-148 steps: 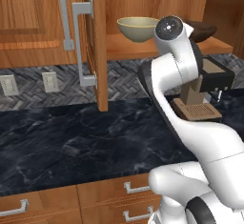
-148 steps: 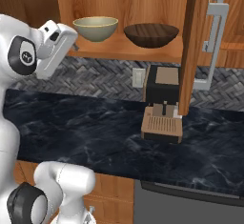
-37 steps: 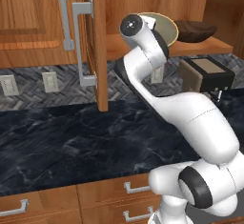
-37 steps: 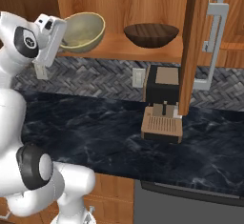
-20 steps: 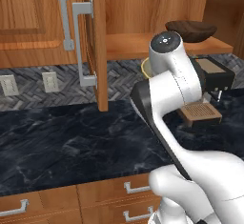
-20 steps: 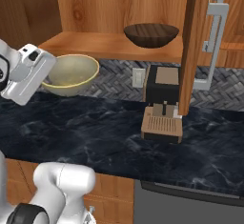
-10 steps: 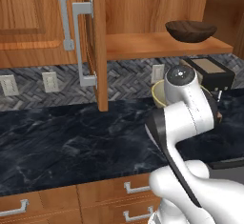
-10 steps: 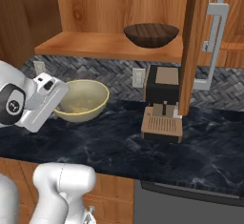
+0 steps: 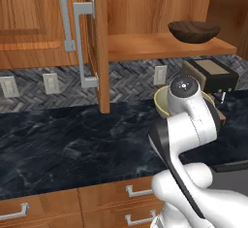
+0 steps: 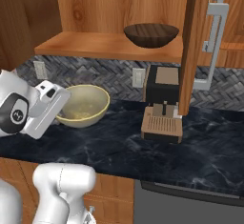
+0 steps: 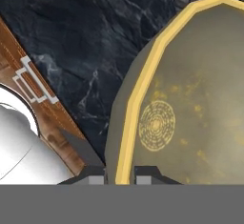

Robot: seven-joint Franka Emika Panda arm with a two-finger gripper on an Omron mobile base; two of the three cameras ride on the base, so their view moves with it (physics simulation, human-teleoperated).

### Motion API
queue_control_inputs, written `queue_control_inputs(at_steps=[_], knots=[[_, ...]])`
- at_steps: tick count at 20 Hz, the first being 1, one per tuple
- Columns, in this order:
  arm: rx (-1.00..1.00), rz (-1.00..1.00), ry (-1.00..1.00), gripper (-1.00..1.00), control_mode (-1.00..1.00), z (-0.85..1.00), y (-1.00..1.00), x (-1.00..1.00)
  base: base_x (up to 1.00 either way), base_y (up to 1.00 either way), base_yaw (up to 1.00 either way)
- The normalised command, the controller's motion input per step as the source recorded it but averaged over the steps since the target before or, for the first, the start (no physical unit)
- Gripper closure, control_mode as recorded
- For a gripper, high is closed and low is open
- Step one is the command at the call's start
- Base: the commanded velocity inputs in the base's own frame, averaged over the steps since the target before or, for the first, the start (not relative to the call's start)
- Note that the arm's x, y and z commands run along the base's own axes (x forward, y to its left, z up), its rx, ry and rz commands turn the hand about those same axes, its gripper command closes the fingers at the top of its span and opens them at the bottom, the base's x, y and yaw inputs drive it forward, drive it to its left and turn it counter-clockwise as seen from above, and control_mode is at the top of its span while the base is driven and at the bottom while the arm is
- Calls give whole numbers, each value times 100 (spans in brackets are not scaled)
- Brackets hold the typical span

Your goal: Pick up the bowls from the cabinet and place each bowl in front of a stool on the dining counter.

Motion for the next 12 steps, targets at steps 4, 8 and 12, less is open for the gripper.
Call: queue_control_inputs(at_steps=[4, 8, 12], knots=[[0, 0, 0, 100, 100, 0, 0, -5, -11, 0, 0], [0, 0, 0, 100, 100, 0, 0, 0, -84, -6, -15], [0, 0, 0, 100, 100, 0, 0, 0, -98, -2, -35]])
